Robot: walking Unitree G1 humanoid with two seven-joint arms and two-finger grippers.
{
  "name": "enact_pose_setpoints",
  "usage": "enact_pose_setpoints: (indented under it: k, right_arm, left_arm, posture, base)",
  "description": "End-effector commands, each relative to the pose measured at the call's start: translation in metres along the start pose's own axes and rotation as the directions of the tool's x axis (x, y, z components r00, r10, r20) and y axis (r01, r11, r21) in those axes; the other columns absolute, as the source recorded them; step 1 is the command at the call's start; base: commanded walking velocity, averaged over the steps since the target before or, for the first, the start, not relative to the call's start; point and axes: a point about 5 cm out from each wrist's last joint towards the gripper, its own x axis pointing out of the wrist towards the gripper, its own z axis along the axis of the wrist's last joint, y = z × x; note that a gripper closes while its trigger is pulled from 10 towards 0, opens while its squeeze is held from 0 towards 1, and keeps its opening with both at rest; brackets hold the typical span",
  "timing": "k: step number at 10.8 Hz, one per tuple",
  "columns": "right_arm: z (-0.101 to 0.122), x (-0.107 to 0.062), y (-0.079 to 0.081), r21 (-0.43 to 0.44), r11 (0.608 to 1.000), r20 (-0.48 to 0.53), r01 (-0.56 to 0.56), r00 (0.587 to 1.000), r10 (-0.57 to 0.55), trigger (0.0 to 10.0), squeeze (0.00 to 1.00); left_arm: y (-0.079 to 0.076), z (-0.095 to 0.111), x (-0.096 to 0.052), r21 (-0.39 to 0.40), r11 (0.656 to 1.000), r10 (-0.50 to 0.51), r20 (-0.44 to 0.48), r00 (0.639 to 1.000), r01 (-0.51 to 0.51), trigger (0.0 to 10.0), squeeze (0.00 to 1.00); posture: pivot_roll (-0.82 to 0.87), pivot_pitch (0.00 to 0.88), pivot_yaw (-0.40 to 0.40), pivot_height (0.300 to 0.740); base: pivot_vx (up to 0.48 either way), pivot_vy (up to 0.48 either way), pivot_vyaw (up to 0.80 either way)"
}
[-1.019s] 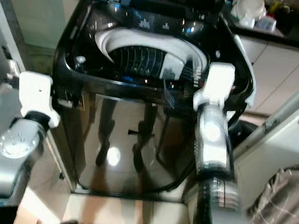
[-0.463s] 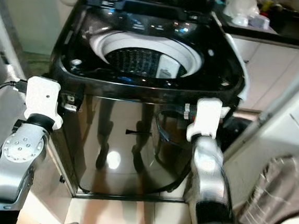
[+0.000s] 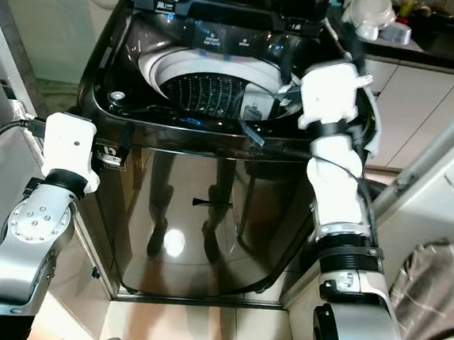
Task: Clothes washing
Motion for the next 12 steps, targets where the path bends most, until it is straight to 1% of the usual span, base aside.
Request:
enact_pose_setpoints:
  k: [1, 2, 3, 4, 5, 6, 7, 8, 9, 10, 11, 12]
  right_arm:
    - [0.002, 0.000, 0.002, -0.026, 1.000, 0.031, -0.004, 1.000, 0.005, 10.0, 0.00]
    - [0.000, 0.000, 0.003, -0.001, 1.000, 0.021, 0.007, 1.000, -0.007, 10.0, 0.00]
    - [-0.006, -0.001, 0.002, 0.062, 0.998, -0.025, 0.026, 0.999, -0.025, 10.0, 0.00]
    - [-0.024, -0.014, 0.000, 0.257, 0.957, -0.195, 0.135, 0.977, -0.086, 10.0, 0.00]
    - [-0.041, -0.043, 0.011, 0.374, 0.910, -0.330, 0.175, 0.943, -0.046, 10.0, 0.00]
    - [-0.048, -0.062, 0.023, 0.412, 0.892, -0.388, 0.188, 0.922, -0.015, 10.0, 0.00]
    - [-0.049, -0.077, 0.031, 0.420, 0.892, -0.404, 0.165, 0.915, 0.021, 10.0, 0.00]
    - [-0.050, -0.104, 0.037, 0.410, 0.906, -0.426, 0.107, 0.901, 0.086, 10.0, 0.00]
    - [-0.053, -0.129, 0.030, 0.406, 0.910, -0.470, 0.082, 0.873, 0.131, 10.0, 0.00]
    - [-0.059, -0.138, 0.030, 0.412, 0.907, -0.507, 0.090, 0.849, 0.146, 10.0, 0.00]
    - [-0.067, -0.136, 0.033, 0.426, 0.896, -0.536, 0.127, 0.833, 0.137, 10.0, 0.00]
    - [-0.074, -0.133, 0.037, 0.452, 0.872, -0.572, 0.187, 0.811, 0.123, 10.0, 0.00]
  left_arm:
    - [-0.002, 0.000, 0.001, 0.001, 1.000, 0.001, 0.004, 1.000, -0.001, 10.0, 0.00]
    - [-0.002, 0.000, 0.001, -0.005, 1.000, -0.001, 0.006, 1.000, 0.001, 10.0, 0.00]
    - [-0.003, 0.000, 0.001, -0.004, 1.000, -0.004, 0.006, 1.000, 0.004, 10.0, 0.00]
    - [-0.002, -0.001, 0.000, -0.017, 1.000, 0.005, -0.007, 1.000, -0.005, 10.0, 0.00]
    - [-0.001, -0.001, -0.001, -0.031, 0.999, 0.014, -0.017, 1.000, -0.015, 10.0, 0.00]
    - [-0.003, -0.002, 0.001, -0.030, 0.999, 0.016, -0.021, 1.000, -0.017, 10.0, 0.00]
    - [-0.005, -0.005, 0.001, -0.028, 0.999, 0.019, -0.038, 0.999, -0.020, 10.0, 0.00]
    - [-0.005, -0.011, -0.003, -0.025, 0.999, 0.019, -0.065, 0.998, -0.021, 10.0, 0.00]
    - [-0.003, -0.015, -0.009, -0.019, 1.000, 0.006, -0.077, 0.997, -0.007, 10.0, 0.00]
    - [-0.007, -0.019, -0.009, 0.000, 1.000, -0.024, -0.097, 0.995, 0.024, 10.0, 0.00]
    - [-0.012, -0.022, -0.006, 0.019, 0.998, -0.053, -0.119, 0.991, 0.056, 10.0, 0.00]
    - [-0.013, -0.023, -0.003, 0.034, 0.993, -0.105, -0.126, 0.986, 0.110, 10.0, 0.00]
  posture:
    - [0.02, 0.000, -0.045, 0.740]
    - [0.02, 0.000, -0.045, 0.740]
    - [0.02, 0.000, -0.045, 0.740]
    - [0.02, 0.000, -0.049, 0.740]
    - [0.02, 0.000, -0.054, 0.740]
    - [0.02, 0.000, -0.056, 0.740]
    - [0.01, 0.000, -0.057, 0.740]
    - [0.01, 0.000, -0.061, 0.740]
    - [0.00, 0.000, -0.062, 0.740]
    - [0.00, 0.000, -0.059, 0.740]
    - [0.00, 0.000, -0.059, 0.740]
    - [0.00, 0.000, -0.025, 0.740]
  base:
    - [0.000, 0.000, 0.00]
    - [0.000, 0.000, 0.00]
    - [0.000, 0.000, 0.00]
    - [0.000, 0.000, 0.00]
    - [0.000, 0.000, 0.00]
    - [0.000, 0.000, 0.00]
    - [0.000, 0.000, 0.00]
    - [0.000, 0.000, 0.00]
    - [0.000, 0.000, 0.00]
    - [0.000, 0.000, 0.00]
    - [0.000, 0.000, 0.00]
    - [0.000, 0.000, 0.00]
